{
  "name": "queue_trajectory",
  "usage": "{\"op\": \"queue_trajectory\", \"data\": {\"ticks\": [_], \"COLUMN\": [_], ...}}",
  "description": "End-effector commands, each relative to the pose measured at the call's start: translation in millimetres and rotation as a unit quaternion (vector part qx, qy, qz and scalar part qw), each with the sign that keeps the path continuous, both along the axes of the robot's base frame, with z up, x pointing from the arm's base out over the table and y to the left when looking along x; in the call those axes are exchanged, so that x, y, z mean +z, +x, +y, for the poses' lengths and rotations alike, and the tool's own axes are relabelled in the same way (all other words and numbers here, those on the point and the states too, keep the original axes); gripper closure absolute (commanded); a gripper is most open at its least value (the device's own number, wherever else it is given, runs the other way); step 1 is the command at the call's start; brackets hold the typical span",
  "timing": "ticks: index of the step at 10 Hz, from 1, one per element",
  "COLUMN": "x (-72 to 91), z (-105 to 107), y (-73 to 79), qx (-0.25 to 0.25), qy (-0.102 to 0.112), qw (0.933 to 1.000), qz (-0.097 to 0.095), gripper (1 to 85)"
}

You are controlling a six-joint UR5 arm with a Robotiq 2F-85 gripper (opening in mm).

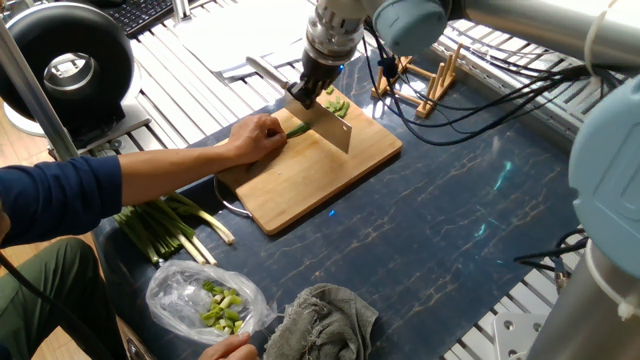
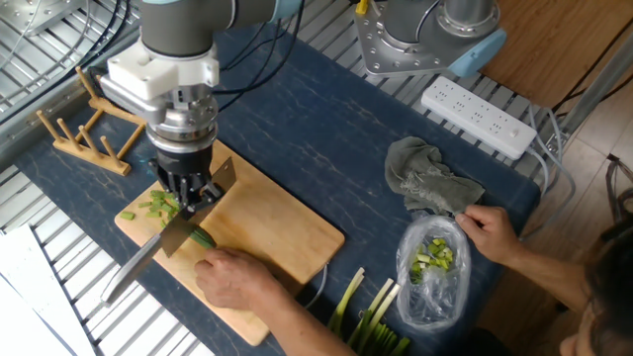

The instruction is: Chop the scallions

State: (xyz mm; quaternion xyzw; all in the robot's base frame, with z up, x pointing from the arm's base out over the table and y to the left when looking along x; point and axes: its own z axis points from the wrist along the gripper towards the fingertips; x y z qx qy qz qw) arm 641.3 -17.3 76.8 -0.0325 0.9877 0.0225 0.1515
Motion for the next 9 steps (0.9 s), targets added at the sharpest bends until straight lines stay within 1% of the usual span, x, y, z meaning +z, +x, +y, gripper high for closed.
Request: {"op": "queue_trajectory", "data": {"ticks": [1,3,6,9], "x": [-2.0,-4.4,-9.2,-3.3], "z": [-0.9,-0.8,0.3,-1.6], "y": [-7.4,-6.4,1.3,4.2], "qx": [0.0,0.002,0.0,0.003], "qy": [0.004,0.005,0.007,0.012], "qw": [1.0,1.0,0.9999,0.9999], "qz": [-0.002,-0.003,-0.01,-0.011], "gripper": [84.3,84.3,84.3,84.3]}}
